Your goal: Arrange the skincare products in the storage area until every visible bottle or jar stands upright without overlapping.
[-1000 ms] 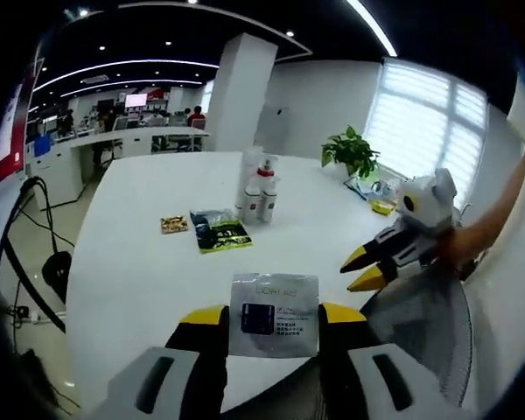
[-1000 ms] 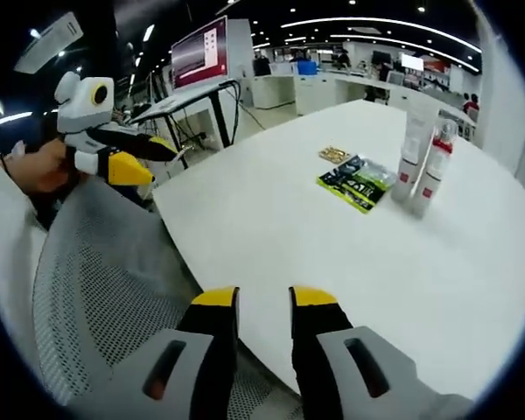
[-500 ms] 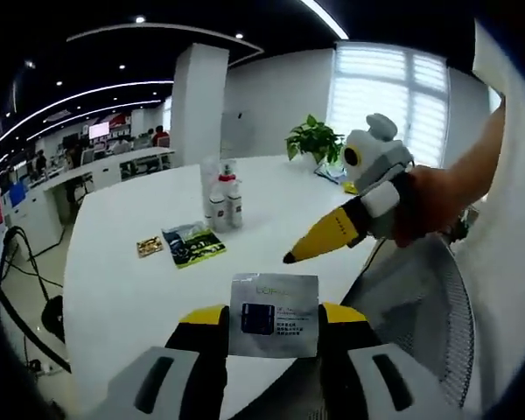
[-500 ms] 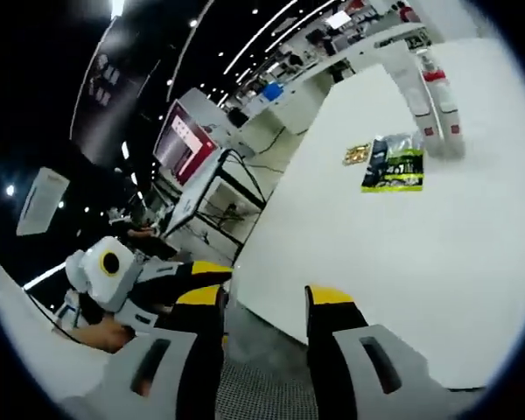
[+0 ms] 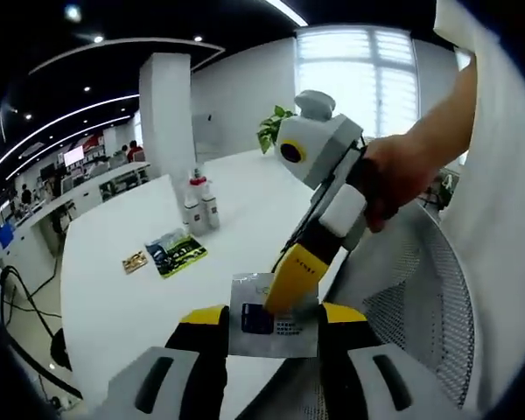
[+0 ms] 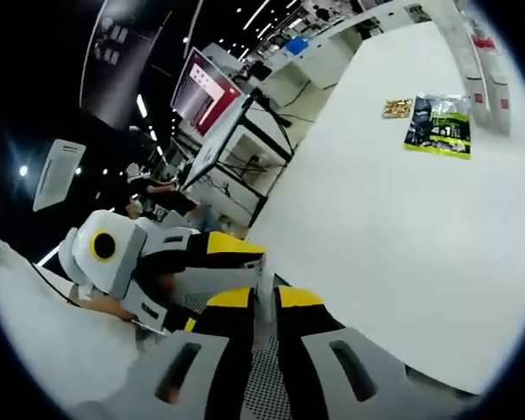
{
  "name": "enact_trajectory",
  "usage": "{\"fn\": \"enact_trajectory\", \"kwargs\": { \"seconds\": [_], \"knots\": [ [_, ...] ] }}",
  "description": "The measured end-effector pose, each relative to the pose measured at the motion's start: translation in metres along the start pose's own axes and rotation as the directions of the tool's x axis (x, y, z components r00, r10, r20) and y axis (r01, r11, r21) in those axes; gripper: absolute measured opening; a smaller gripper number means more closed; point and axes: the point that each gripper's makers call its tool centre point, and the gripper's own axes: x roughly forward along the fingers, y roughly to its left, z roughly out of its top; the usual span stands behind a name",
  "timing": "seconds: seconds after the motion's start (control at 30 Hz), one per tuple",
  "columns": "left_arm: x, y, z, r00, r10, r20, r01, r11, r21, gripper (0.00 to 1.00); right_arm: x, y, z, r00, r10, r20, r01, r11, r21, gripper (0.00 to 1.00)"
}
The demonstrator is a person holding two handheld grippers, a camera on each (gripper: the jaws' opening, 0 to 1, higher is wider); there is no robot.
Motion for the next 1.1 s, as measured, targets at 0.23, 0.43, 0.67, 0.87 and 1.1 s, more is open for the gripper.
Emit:
{"fn": "enact_trajectory", "kwargs": {
  "seconds": [0.23, 0.43, 0.67, 0.87, 1.1],
  "knots": [
    [0.0, -0.008, -0.005, 0.998, -0.054, -0.031, 0.054, 0.998, -0.013, 0.42, -0.001, 0.007, -0.007, 0.997, 0.058, -0.045, -0.058, 0.998, 0.009, 0.0],
    [-0.002, -0.011, 0.002, 0.996, -0.085, 0.006, 0.085, 0.996, -0.036, 0.42, -0.019, 0.011, 0.002, 0.992, 0.113, -0.048, -0.114, 0.993, -0.02, 0.0],
    [-0.004, -0.024, 0.005, 0.982, -0.189, 0.021, 0.19, 0.976, -0.108, 0.42, -0.033, 0.009, -0.003, 0.987, 0.123, -0.099, -0.134, 0.985, -0.108, 0.0],
    [-0.004, -0.024, 0.006, 0.969, -0.246, 0.028, 0.246, 0.941, -0.231, 0.42, -0.037, 0.022, -0.006, 0.971, 0.203, -0.13, -0.22, 0.965, -0.141, 0.0],
    [-0.013, -0.03, 0.015, 0.946, -0.313, 0.085, 0.324, 0.898, -0.296, 0.21, -0.035, 0.041, -0.011, 0.95, 0.253, -0.181, -0.287, 0.938, -0.197, 0.0]
  ]
}}
